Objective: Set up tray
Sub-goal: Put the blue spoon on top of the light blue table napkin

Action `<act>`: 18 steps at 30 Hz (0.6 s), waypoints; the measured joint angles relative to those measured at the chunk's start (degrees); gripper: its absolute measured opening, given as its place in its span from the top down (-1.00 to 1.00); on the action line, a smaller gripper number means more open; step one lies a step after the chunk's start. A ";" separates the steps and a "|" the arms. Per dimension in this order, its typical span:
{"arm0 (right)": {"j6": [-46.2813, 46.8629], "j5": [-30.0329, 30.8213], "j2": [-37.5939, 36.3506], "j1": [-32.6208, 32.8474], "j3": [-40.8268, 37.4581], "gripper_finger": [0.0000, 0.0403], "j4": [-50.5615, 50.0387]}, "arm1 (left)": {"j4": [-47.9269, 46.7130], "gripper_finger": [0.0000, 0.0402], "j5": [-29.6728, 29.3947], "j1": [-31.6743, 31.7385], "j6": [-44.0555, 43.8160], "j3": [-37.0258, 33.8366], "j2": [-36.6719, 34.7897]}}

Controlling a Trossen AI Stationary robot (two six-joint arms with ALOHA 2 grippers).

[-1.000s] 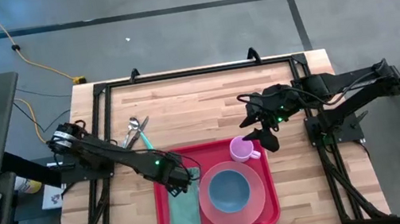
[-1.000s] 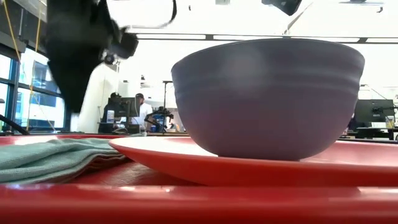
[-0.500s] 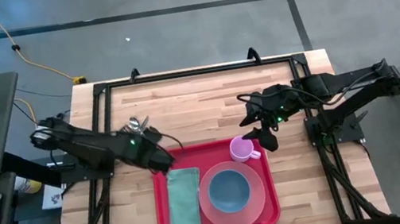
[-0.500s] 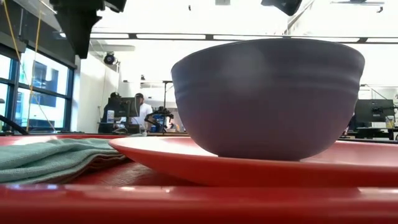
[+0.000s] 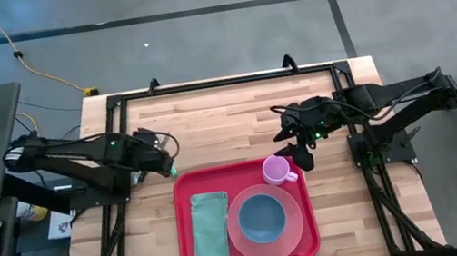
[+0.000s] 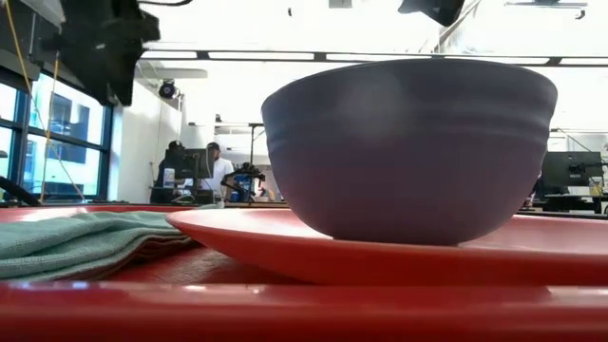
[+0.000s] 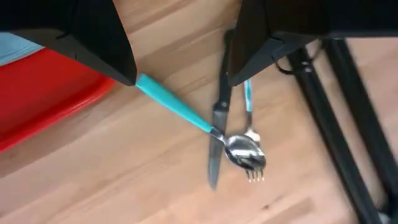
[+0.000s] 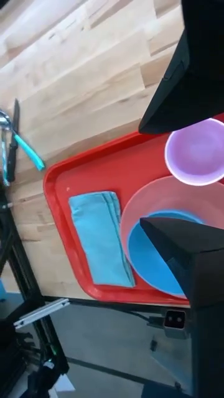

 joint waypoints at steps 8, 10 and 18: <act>-0.02 1.85 0.00 0.00 0.00 -0.10 0.46 | 19.66 -0.50 3.25 5.12 -5.26 -14.05 -4.24; -0.29 1.83 0.00 0.00 0.00 -0.13 0.45 | 20.68 -0.49 4.81 6.74 -6.07 -16.09 -3.83; -1.59 1.61 0.00 0.00 0.00 -0.17 0.20 | 24.12 -0.46 8.31 10.68 -6.28 -17.03 1.90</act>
